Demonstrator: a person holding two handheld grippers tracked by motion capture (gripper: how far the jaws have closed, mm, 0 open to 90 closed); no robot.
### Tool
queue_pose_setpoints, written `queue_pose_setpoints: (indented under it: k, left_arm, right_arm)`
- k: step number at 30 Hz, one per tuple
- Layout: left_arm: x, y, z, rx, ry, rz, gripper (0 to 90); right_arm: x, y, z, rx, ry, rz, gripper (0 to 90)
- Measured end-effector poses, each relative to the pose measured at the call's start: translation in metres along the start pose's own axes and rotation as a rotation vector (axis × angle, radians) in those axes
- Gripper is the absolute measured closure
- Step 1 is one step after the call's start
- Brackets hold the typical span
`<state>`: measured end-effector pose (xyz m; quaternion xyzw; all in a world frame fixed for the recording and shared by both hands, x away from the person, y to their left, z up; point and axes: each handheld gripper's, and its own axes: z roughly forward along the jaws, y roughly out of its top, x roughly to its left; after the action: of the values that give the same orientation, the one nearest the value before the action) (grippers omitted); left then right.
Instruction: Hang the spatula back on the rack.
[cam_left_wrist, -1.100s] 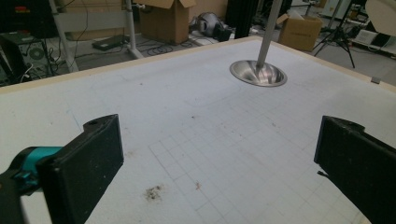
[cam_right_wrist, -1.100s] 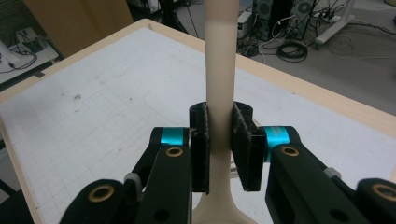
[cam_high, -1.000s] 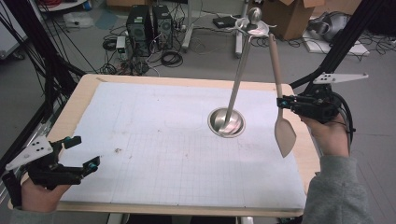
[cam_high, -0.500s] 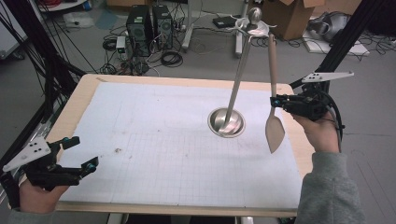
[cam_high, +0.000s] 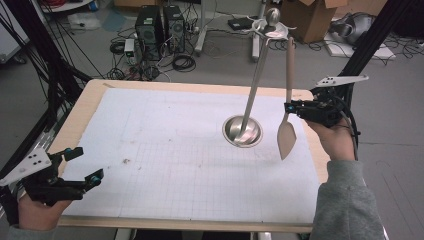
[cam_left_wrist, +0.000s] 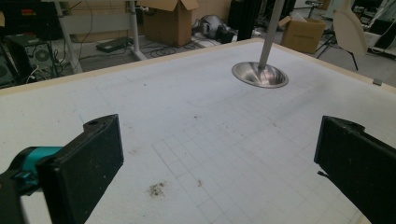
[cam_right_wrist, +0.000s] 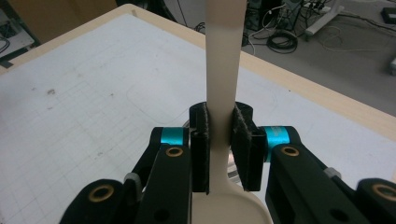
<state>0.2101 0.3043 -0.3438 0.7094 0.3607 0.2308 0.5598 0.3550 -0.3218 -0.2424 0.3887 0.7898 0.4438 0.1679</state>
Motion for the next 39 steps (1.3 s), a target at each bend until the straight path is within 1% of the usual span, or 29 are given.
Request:
queue_pose_setpoints:
  k: [6,20,26,39]
  left_arm:
    - [-0.001,0.0,0.0,0.001,-0.003,0.002,1.7]
    - [-0.001,0.001,-0.001,-0.001,-0.002,0.005,1.7]
    - [-0.001,0.001,-0.001,-0.003,-0.003,0.005,1.7]
    - [-0.001,0.001,-0.002,-0.004,-0.002,0.005,1.7]
  right_arm:
    - [0.001,0.002,0.008,0.0,-0.01,0.001,78.4]
    - [0.003,0.004,0.023,-0.014,-0.011,0.011,78.3]
    - [0.004,0.005,0.026,-0.017,-0.01,0.022,78.3]
    - [0.004,0.006,0.033,-0.03,-0.024,0.019,78.2]
